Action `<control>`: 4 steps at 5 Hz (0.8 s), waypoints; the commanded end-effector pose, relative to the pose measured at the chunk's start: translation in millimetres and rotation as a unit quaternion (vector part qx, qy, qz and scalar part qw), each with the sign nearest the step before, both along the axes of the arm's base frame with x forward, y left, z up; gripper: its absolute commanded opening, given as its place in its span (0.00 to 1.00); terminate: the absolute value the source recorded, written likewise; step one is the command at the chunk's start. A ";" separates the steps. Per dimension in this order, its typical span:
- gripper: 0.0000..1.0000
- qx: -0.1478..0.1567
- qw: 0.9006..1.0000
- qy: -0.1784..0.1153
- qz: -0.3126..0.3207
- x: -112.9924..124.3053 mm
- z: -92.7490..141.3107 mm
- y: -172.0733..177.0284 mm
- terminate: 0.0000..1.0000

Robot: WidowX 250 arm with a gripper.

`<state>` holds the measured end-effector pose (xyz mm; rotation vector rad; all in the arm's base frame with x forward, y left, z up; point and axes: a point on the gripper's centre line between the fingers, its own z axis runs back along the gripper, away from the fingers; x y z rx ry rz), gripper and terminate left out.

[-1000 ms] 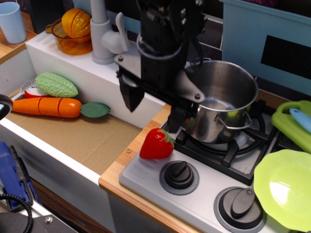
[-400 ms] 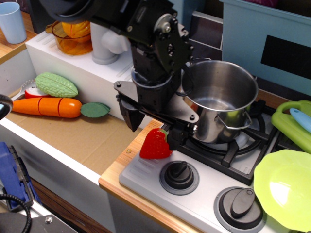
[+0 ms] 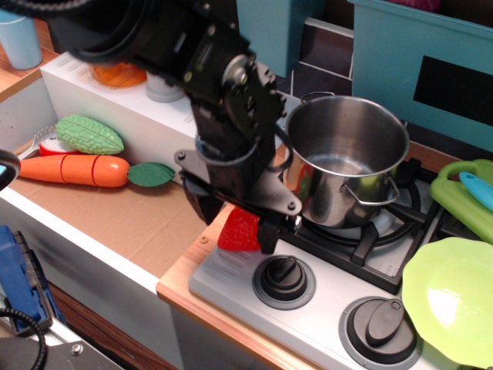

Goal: Put strawberry in pot

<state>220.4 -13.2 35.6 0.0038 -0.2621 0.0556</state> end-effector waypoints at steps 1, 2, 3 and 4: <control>1.00 -0.028 0.999 -0.022 0.015 3.7 -6.2 1.6 0.00; 0.00 -0.033 0.999 -0.019 0.015 6.3 -4.1 1.9 0.00; 0.00 -0.028 0.999 -0.008 0.021 6.1 5.5 0.6 0.00; 0.00 0.000 0.999 0.010 0.033 3.6 31.2 2.6 0.00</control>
